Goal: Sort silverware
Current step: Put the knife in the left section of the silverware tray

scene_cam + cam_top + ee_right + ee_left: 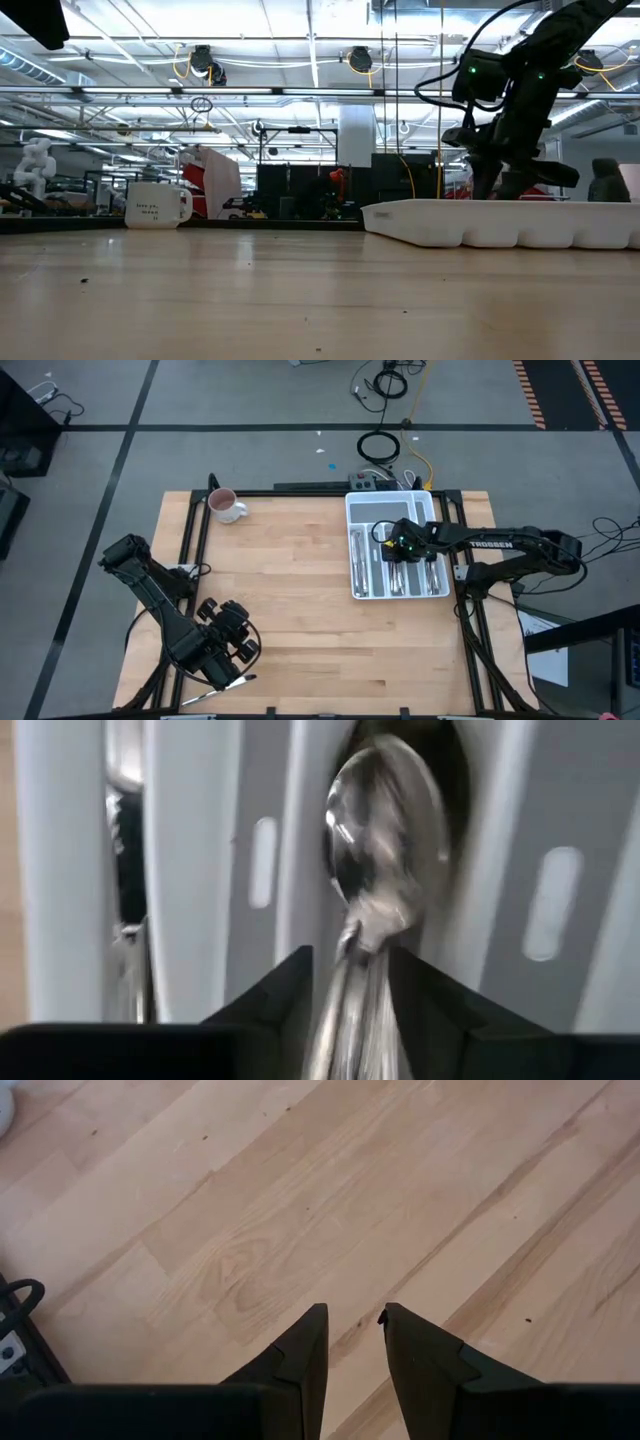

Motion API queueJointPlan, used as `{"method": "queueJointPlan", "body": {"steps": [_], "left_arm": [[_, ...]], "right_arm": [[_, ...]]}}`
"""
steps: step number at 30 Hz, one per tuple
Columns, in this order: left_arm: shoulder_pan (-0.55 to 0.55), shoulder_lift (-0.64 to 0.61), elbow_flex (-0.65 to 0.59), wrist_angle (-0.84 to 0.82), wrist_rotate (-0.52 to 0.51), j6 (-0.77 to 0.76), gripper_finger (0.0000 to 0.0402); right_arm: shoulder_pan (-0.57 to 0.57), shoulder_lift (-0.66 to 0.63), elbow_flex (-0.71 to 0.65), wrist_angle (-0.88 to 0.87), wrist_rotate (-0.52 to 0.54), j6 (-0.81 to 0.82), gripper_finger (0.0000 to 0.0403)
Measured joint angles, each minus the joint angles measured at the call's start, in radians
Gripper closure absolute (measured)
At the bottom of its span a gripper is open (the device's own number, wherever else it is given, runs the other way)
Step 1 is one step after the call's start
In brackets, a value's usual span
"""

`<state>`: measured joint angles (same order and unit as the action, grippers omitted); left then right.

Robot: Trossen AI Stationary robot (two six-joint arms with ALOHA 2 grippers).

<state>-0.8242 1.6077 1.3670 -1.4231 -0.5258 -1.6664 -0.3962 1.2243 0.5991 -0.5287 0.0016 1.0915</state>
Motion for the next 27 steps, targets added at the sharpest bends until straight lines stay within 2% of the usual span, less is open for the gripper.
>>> {"method": "queueJointPlan", "body": {"steps": [3,6,10,13,18,23,27], "left_arm": [[0.000,0.000,0.000,0.000,0.039,0.027,0.0295],[-0.001,0.000,0.000,0.000,0.128,0.077,0.0295],[-0.005,0.000,0.000,0.028,0.258,0.132,0.0295],[-0.026,0.000,0.000,0.125,0.321,0.143,0.0295],[-0.088,0.001,-0.075,0.388,0.323,0.026,0.0295],[-0.152,0.039,-0.202,0.577,0.342,-0.112,0.0295],[-0.212,0.099,-0.248,0.669,0.456,-0.127,0.0295]], "right_arm": [[0.000,0.000,0.015,0.008,-0.046,-0.058,0.0252],[0.013,-0.001,0.072,-0.039,-0.082,-0.138,0.0238],[0.052,-0.001,0.200,-0.186,-0.030,-0.244,0.0237],[0.091,-0.001,0.325,-0.293,0.050,-0.323,0.0240],[0.153,-0.002,0.545,-0.412,0.154,-0.440,0.0235],[0.183,-0.002,0.713,-0.432,0.183,-0.525,0.0230],[0.195,-0.002,0.787,-0.432,0.185,-0.564,0.0231]]}}
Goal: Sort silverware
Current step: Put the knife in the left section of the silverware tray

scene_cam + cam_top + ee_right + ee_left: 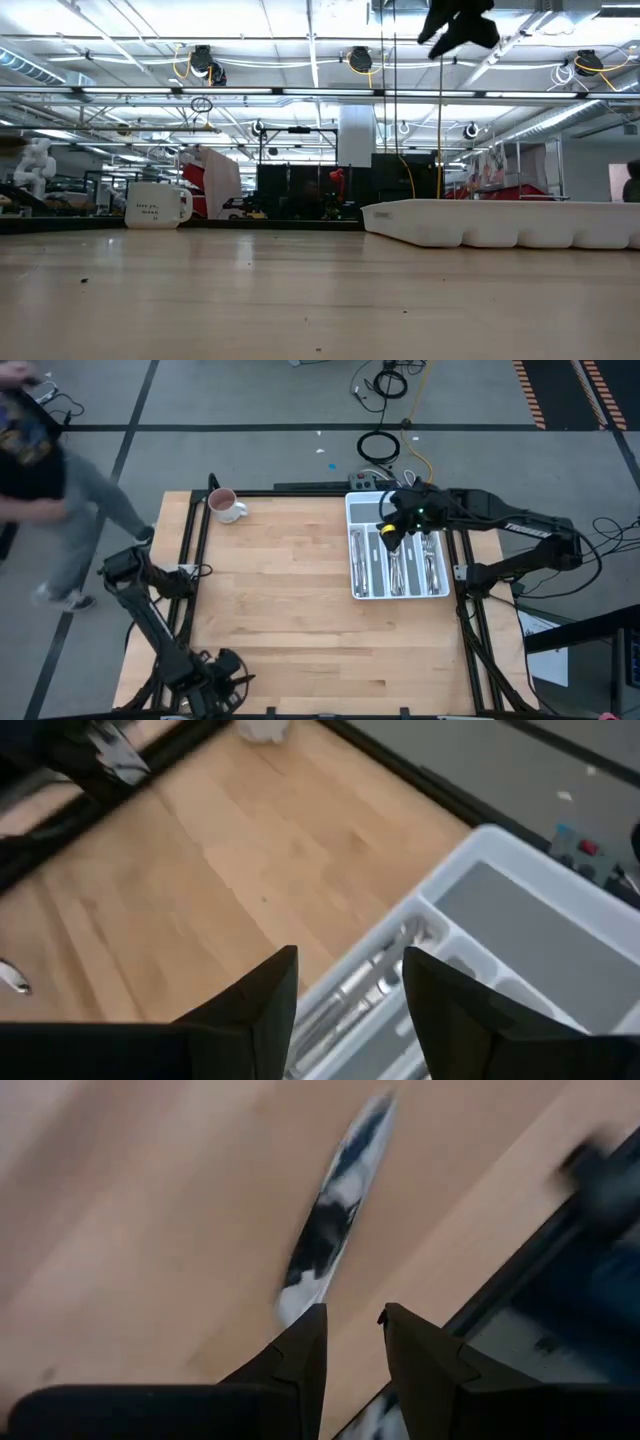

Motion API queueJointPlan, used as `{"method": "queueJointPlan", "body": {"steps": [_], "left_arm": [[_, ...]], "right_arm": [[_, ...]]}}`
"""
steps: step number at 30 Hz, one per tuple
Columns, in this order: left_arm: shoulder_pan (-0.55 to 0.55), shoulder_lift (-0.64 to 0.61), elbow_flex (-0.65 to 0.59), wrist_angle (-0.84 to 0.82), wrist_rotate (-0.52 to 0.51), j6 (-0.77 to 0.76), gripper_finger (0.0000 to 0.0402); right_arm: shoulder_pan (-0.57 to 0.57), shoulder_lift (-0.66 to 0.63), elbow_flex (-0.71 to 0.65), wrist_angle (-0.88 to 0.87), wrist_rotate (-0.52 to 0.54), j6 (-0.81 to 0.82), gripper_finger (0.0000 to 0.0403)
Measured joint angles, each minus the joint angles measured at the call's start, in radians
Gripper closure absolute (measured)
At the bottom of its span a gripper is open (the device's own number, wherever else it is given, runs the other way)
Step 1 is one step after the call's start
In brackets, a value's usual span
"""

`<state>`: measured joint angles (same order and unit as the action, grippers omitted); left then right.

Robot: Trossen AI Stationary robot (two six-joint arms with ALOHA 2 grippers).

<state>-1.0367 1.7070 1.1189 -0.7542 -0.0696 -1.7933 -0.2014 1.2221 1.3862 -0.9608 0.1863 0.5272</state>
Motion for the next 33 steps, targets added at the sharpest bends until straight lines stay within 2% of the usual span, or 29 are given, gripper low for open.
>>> {"method": "queueJointPlan", "body": {"steps": [3,6,13,23,27,30,33], "left_arm": [[-0.032,0.031,-0.009,0.003,0.065,0.001,0.0295],[-0.054,0.045,-0.011,0.005,0.088,0.004,0.0295],[-0.082,0.057,-0.010,0.042,0.170,0.128,0.0288],[-0.105,0.100,-0.011,0.013,0.181,0.128,0.0185],[-0.104,0.152,-0.006,0.020,0.193,0.127,0.0168],[-0.104,0.191,-0.004,0.041,0.202,0.172,0.0183],[-0.103,0.215,0.001,0.050,0.214,0.205,0.0250]], "right_arm": [[0.001,0.000,0.017,0.001,0.000,-0.013,0.0231],[0.001,0.003,0.016,-0.008,0.001,-0.015,0.0231],[0.001,0.011,0.016,-0.019,0.006,-0.016,0.0231],[0.001,0.012,0.016,-0.019,0.000,0.004,0.0231],[0.001,0.012,0.016,-0.020,-0.001,0.011,0.0231],[0.001,0.012,0.016,-0.022,-0.004,0.011,0.0231],[0.005,0.012,0.016,-0.024,-0.004,0.019,0.0231]]}}
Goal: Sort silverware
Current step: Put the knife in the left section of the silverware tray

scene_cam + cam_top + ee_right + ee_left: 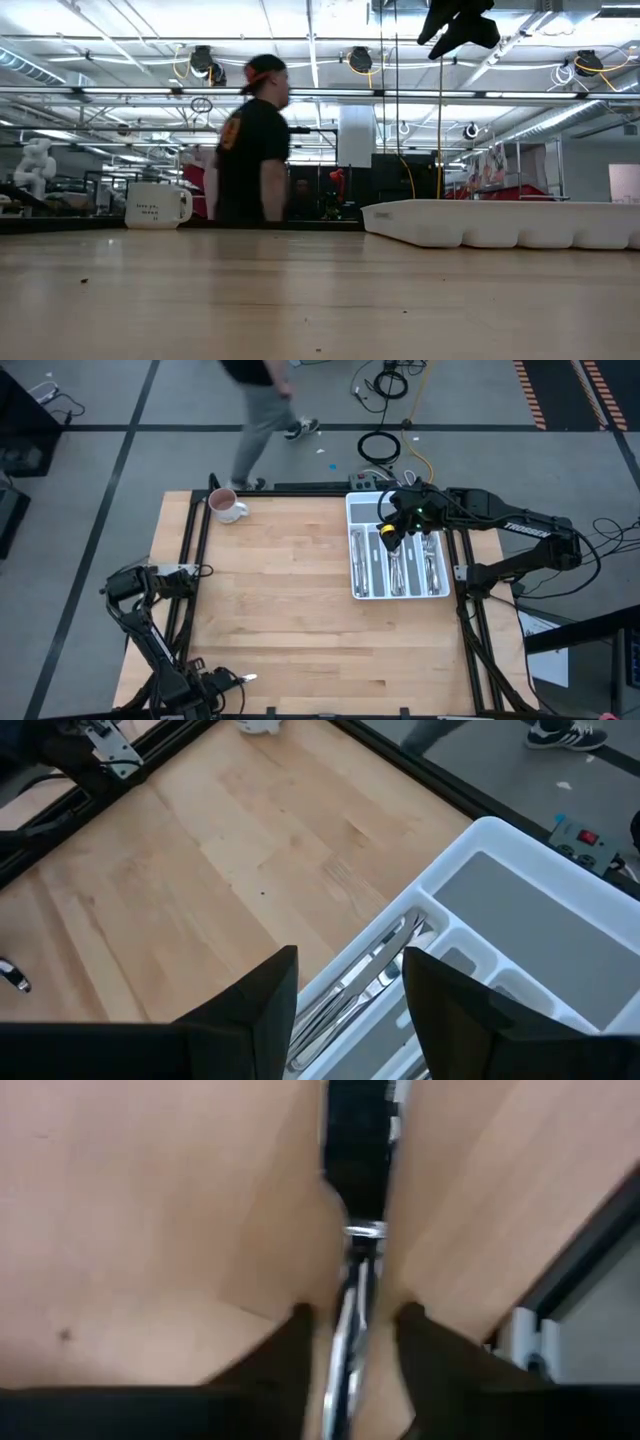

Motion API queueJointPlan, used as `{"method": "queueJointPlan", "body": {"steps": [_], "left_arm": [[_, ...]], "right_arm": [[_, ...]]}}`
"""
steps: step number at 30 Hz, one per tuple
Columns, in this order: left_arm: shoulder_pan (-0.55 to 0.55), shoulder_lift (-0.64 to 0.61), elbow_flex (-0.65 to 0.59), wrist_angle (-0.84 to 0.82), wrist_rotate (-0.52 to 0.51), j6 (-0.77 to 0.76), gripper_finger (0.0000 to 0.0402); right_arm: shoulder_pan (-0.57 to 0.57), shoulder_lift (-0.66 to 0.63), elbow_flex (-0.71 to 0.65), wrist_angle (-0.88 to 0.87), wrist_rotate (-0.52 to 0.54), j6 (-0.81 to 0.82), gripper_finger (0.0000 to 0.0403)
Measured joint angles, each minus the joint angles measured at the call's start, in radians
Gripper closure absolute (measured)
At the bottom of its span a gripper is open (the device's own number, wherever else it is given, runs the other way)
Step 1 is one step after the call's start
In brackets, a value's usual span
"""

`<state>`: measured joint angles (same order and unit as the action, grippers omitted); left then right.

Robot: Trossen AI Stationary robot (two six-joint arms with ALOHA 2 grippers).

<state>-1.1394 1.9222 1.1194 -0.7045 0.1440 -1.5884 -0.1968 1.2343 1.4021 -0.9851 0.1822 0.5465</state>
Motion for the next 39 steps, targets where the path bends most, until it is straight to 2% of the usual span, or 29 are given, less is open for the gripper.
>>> {"method": "queueJointPlan", "body": {"steps": [3,4,7,17,18,19,20,24,27,30,32,35,39], "left_arm": [[0.000,0.003,0.002,-0.037,-0.008,0.007,0.0357],[0.001,0.003,0.003,-0.043,-0.018,0.008,0.0374],[0.016,0.003,0.001,-0.039,-0.032,0.065,0.0378],[0.158,-0.002,0.006,-0.057,0.045,0.296,0.0379],[0.175,-0.009,0.006,-0.058,0.036,0.325,0.0384],[0.191,-0.014,0.003,-0.049,-0.024,0.351,0.0397],[0.214,-0.017,0.004,-0.050,-0.016,0.369,0.0401],[0.277,-0.045,-0.001,-0.059,-0.049,0.446,0.0400],[0.338,-0.055,-0.002,-0.060,-0.139,0.501,0.0400],[0.396,-0.055,0.000,-0.060,-0.154,0.561,0.0400],[0.438,-0.055,0.008,-0.060,-0.183,0.612,0.0400],[0.511,-0.052,0.027,-0.060,-0.280,0.696,0.0400],[0.617,-0.051,0.070,-0.060,-0.314,0.786,0.0400]], "right_arm": [[0.002,0.000,0.000,-0.002,-0.001,0.001,0.0231],[0.003,0.000,0.000,-0.002,-0.001,0.001,0.0231],[0.002,0.000,0.000,-0.002,-0.001,-0.006,0.0231],[0.002,0.000,0.000,-0.004,0.000,-0.053,0.0232],[0.002,0.000,0.000,-0.004,0.001,-0.058,0.0232],[0.002,0.000,0.000,-0.005,0.000,-0.062,0.0232],[0.002,0.000,0.000,-0.004,0.000,-0.066,0.0232],[0.002,0.000,0.000,-0.006,0.003,-0.077,0.0232],[0.002,0.000,0.000,-0.008,0.003,-0.088,0.0232],[0.002,0.000,0.000,-0.010,0.004,-0.095,0.0232],[0.002,0.000,0.000,-0.012,0.005,-0.095,0.0232],[0.002,0.000,0.000,-0.013,0.010,-0.098,0.0232],[0.002,0.000,0.000,-0.015,0.029,-0.099,0.0232]]}}
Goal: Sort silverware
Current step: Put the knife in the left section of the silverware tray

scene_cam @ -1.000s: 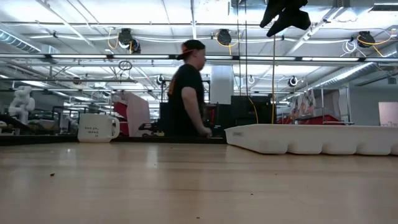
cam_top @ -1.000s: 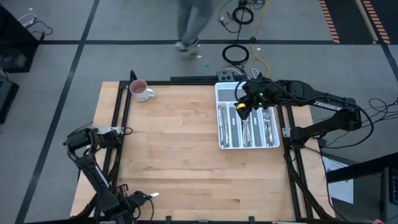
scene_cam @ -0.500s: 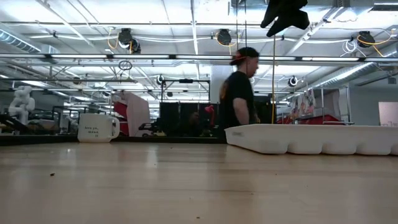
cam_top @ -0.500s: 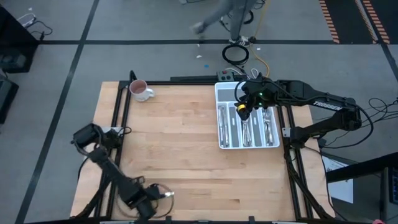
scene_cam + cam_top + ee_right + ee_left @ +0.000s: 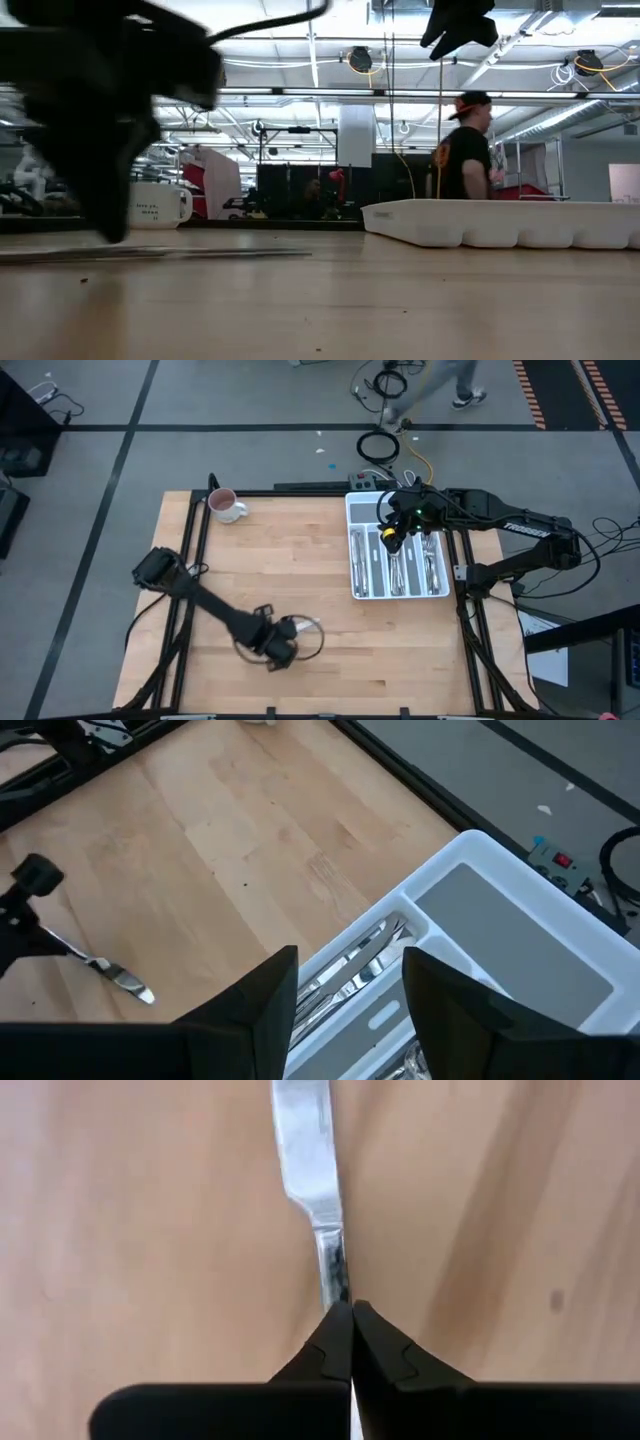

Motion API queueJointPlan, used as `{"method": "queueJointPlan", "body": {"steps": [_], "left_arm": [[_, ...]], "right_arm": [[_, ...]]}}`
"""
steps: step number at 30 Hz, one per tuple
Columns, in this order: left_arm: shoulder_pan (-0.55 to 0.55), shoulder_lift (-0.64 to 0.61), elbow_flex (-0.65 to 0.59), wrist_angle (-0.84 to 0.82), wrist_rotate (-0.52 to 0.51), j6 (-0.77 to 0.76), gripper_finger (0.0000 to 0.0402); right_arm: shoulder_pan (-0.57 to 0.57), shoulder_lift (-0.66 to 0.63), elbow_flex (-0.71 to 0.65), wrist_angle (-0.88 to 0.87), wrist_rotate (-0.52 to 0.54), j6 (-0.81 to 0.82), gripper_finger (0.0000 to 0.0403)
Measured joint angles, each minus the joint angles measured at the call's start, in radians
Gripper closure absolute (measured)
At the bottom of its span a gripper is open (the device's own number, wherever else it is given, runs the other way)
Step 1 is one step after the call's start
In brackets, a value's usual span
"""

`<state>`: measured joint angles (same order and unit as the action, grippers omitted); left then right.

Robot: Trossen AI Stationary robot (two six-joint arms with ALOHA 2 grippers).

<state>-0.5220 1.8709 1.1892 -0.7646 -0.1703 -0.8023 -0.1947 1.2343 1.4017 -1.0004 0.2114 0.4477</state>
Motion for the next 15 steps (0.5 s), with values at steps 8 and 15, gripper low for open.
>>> {"method": "queueJointPlan", "body": {"steps": [8,15], "left_arm": [[0.165,-0.001,0.097,0.016,-0.016,0.171,0.0401],[0.209,-0.085,0.225,-0.126,-0.044,0.208,0.0401]], "right_arm": [[0.000,0.000,0.000,0.000,-0.001,-0.001,0.0232],[0.002,0.021,-0.011,-0.001,-0.161,-0.078,0.0228]]}}
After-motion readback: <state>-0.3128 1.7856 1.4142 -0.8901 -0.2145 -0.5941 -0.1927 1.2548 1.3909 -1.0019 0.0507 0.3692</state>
